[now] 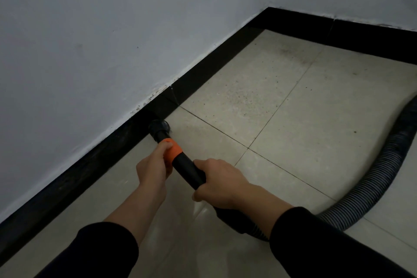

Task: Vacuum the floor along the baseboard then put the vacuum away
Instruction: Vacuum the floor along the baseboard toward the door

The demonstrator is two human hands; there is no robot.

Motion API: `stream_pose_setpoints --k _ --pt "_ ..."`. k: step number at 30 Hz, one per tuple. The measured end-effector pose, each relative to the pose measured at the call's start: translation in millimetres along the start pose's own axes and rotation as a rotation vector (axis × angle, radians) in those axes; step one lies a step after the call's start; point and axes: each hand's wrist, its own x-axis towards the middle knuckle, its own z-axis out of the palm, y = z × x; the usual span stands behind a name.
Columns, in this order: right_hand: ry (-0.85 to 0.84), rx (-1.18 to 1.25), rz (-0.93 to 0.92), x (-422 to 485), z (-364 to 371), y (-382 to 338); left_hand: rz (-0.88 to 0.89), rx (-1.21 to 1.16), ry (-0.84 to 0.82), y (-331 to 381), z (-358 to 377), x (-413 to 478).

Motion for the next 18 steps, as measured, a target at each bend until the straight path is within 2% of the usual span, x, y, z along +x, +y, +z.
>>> stream_pose_setpoints --k 7,18 --pt "0.086 -0.041 0.03 0 5 0 -0.003 -0.03 -0.049 -1 10 5" --pt "0.117 -0.015 0.114 -21 0 11 -0.006 0.004 -0.144 -12 28 -7"
